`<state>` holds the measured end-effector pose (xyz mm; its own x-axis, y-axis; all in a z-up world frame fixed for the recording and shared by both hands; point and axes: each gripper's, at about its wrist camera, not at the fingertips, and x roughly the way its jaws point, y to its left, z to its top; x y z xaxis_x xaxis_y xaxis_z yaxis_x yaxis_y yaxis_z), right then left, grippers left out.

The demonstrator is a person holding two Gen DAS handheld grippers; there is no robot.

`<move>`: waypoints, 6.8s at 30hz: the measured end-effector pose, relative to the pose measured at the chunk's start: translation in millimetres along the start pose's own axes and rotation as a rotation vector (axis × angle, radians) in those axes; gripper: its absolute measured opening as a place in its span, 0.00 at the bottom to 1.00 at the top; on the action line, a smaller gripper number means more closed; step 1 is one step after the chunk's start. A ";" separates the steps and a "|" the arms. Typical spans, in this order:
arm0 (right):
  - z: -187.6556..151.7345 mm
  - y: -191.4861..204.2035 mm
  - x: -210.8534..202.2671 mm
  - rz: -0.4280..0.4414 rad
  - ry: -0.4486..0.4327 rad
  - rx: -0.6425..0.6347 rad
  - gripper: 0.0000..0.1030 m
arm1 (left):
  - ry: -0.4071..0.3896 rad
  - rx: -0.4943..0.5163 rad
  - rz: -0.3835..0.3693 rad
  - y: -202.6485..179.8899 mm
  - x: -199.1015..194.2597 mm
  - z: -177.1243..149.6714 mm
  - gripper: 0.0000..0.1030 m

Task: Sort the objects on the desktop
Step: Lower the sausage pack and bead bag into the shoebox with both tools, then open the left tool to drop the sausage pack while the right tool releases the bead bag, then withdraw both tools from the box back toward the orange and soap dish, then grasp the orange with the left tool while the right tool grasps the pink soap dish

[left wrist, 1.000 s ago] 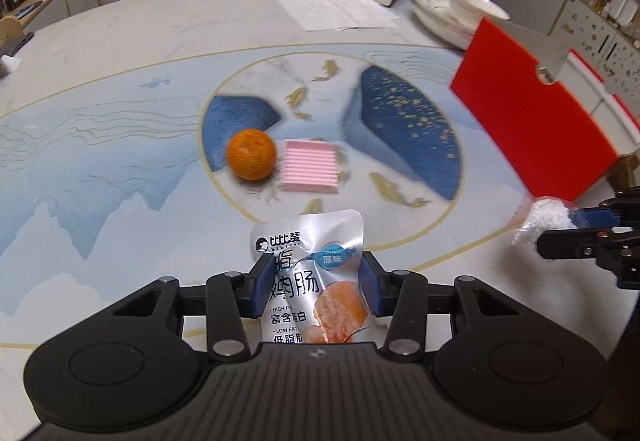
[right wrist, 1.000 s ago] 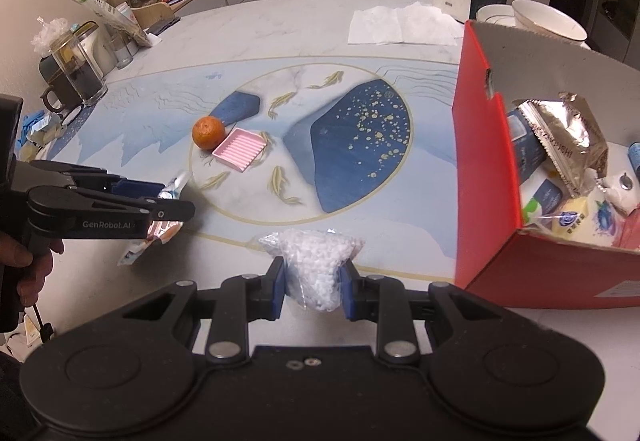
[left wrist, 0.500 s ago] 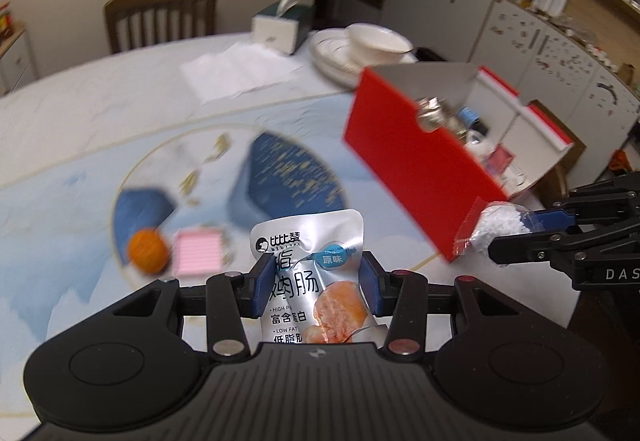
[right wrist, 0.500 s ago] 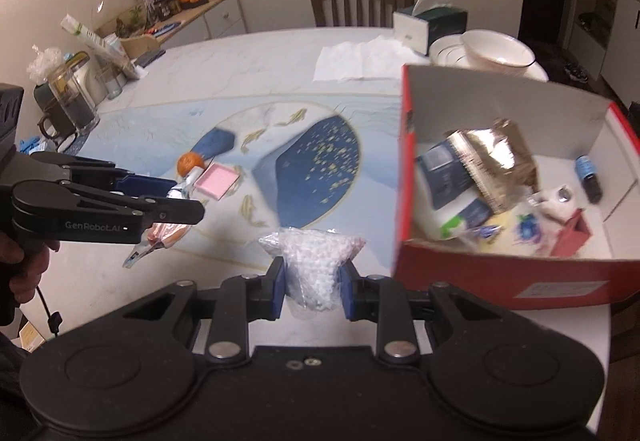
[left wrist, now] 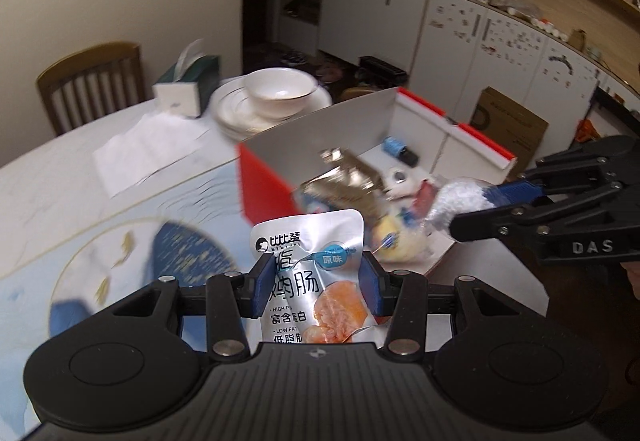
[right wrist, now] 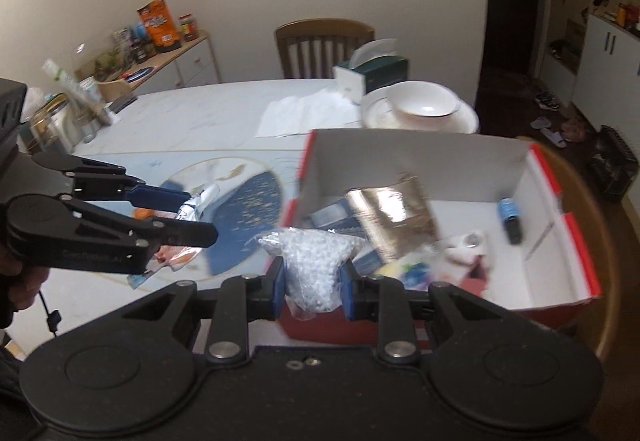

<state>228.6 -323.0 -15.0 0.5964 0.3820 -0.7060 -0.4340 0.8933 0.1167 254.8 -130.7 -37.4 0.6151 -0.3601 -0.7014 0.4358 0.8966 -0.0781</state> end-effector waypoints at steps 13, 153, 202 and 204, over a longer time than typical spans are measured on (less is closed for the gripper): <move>0.9 -67.3 4.8 -0.083 -0.013 0.042 0.25 | 0.045 0.155 -0.041 -57.9 58.5 44.3 0.42; 24.8 206.3 190.9 0.167 0.175 -0.513 0.75 | 0.163 -0.257 0.187 238.8 8.5 -108.1 1.00; 28.6 222.2 235.7 0.260 0.255 -0.526 0.50 | 0.128 -0.184 0.102 237.6 22.5 -110.2 0.33; 27.1 221.3 233.2 0.251 0.255 -0.526 0.50 | 0.131 -0.185 0.103 237.3 21.8 -110.6 0.32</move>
<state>289.9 -29.8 -134.9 0.2822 0.4379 -0.8536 -0.8521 0.5233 -0.0132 298.9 102.7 -149.5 0.5542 -0.2387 -0.7974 0.2398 0.9632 -0.1217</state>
